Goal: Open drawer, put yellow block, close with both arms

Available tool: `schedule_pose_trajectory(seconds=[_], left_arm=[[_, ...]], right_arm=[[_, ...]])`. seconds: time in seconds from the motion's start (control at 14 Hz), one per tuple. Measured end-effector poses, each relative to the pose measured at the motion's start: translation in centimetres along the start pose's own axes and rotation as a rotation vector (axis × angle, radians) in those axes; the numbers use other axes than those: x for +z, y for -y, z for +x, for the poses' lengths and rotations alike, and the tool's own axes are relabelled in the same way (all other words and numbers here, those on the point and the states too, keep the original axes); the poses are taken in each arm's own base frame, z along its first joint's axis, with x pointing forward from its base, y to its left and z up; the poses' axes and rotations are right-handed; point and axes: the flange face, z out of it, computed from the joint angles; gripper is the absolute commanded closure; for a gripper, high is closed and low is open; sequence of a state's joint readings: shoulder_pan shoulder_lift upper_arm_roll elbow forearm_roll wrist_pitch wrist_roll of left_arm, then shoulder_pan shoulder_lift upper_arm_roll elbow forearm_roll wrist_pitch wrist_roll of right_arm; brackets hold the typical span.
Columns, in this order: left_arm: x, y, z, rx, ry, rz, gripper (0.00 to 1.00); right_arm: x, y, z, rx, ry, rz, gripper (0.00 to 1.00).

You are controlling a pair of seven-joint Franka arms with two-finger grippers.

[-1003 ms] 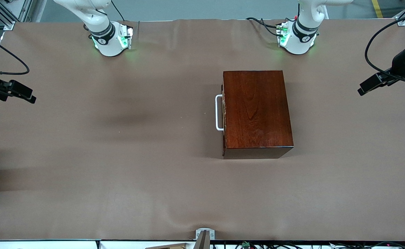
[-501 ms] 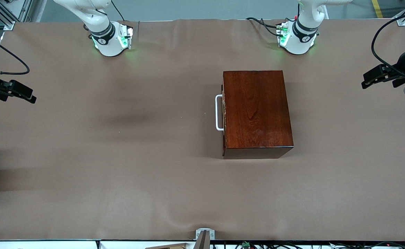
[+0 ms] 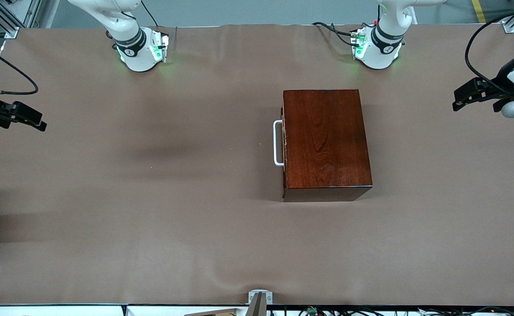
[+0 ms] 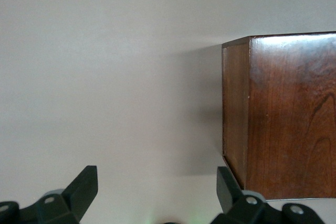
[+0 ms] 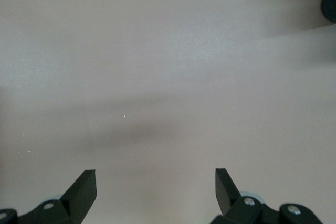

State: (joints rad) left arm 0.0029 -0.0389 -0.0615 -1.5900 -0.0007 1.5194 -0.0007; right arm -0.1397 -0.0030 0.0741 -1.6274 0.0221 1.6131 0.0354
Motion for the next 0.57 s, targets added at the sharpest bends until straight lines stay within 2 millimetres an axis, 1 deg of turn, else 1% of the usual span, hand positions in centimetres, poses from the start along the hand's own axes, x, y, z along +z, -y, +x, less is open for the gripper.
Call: schedule_pose_trajectory(seconds=[0.21, 0.57], left_arm=[[0.00, -0.79, 0.03, 0.019, -0.002, 0.001, 0.00], [0.25, -0.44, 0.30, 0.021, -0.003, 0.000, 0.00]], right_arm=[[-0.02, 0.01, 0.01, 0.000, -0.001, 0.000, 0.00], [-0.30, 0.28, 0.03, -0.006, -0.007, 0.000, 0.00]])
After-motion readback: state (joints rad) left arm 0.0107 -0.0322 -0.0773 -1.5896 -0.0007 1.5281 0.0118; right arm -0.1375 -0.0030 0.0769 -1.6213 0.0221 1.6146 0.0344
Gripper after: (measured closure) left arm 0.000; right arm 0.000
